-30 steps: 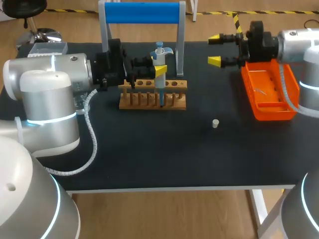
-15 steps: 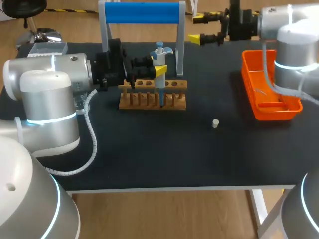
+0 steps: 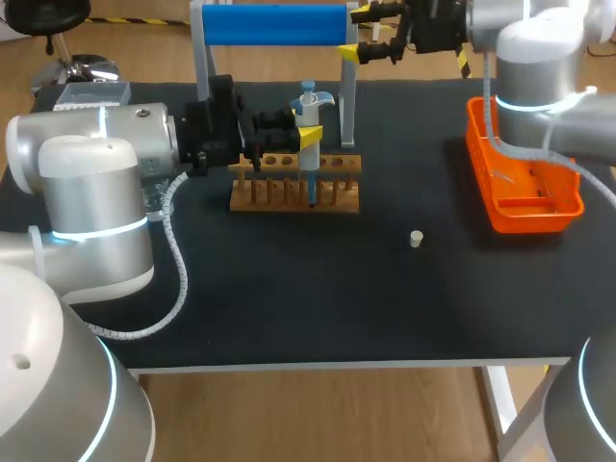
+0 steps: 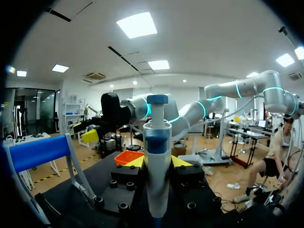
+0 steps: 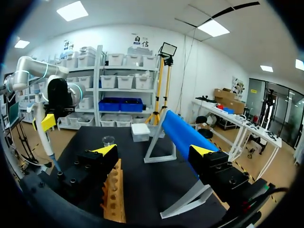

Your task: Invert the test tube, pick up the pipette, mount the tip to pipette, aspirate from beaker and dispense into the tube, eject the tip, return the pipette, and cap with the stopper.

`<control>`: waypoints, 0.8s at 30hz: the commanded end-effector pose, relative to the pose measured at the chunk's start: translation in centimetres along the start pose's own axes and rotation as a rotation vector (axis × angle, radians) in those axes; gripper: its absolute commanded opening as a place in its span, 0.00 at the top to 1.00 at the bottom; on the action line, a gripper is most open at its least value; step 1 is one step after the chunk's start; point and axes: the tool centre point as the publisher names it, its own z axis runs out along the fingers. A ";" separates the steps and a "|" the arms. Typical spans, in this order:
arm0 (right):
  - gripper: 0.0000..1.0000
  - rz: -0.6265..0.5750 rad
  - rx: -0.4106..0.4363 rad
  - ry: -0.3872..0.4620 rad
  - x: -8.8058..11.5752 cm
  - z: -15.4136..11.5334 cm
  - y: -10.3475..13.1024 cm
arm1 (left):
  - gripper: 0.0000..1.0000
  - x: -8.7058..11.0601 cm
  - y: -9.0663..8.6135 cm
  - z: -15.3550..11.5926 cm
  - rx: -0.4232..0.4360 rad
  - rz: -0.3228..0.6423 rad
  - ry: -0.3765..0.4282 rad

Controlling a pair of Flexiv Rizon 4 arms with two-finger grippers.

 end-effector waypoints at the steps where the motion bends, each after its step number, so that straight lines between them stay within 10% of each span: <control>1: 0.00 0.028 0.027 -0.002 -1.6 1.5 -0.1 | 1.00 0.0 0.0 0.1 0.002 0.001 -0.004; 24: 0.00 0.023 0.039 -0.020 -3.9 4.7 0.4 | 1.00 0.0 0.0 0.1 0.002 0.001 -0.004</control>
